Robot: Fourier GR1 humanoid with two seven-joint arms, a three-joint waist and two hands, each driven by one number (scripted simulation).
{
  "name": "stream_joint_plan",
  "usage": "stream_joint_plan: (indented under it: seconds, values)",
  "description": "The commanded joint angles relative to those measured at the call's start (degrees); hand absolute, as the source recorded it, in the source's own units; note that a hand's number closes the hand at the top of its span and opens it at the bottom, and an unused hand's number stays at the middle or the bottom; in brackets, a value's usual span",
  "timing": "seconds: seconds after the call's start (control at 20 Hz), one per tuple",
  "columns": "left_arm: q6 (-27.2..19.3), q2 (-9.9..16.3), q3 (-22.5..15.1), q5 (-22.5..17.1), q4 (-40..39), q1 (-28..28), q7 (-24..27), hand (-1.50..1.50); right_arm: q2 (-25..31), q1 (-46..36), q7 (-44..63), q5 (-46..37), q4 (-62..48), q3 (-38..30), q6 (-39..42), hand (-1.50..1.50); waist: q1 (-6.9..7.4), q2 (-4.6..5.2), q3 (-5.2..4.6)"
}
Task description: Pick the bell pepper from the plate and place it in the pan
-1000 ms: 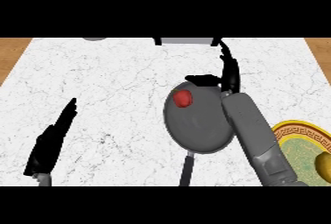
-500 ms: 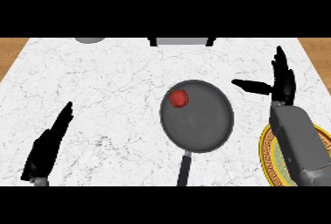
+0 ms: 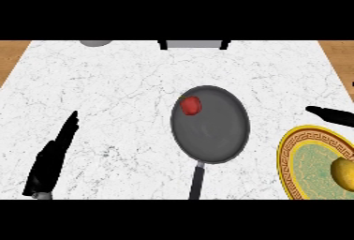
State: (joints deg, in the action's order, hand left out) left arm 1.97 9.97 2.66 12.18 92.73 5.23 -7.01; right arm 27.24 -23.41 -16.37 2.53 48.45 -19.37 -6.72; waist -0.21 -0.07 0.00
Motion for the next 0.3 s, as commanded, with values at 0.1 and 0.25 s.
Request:
stream_joint_plan:
  seconds: [0.1,0.25]
  values:
    - [1.20,0.42,-0.49,0.32,5.37,-0.51,-5.45,0.00,8.50,4.24,-3.27,3.47,-2.72,-4.17,10.49,-1.50,0.40,0.06,0.04]
    - [1.36,-0.34,-0.26,0.25,2.77,-0.43,-2.90,0.00,8.99,9.51,-5.12,4.67,-0.09,-4.83,13.86,-1.50,0.09,0.00,0.00]
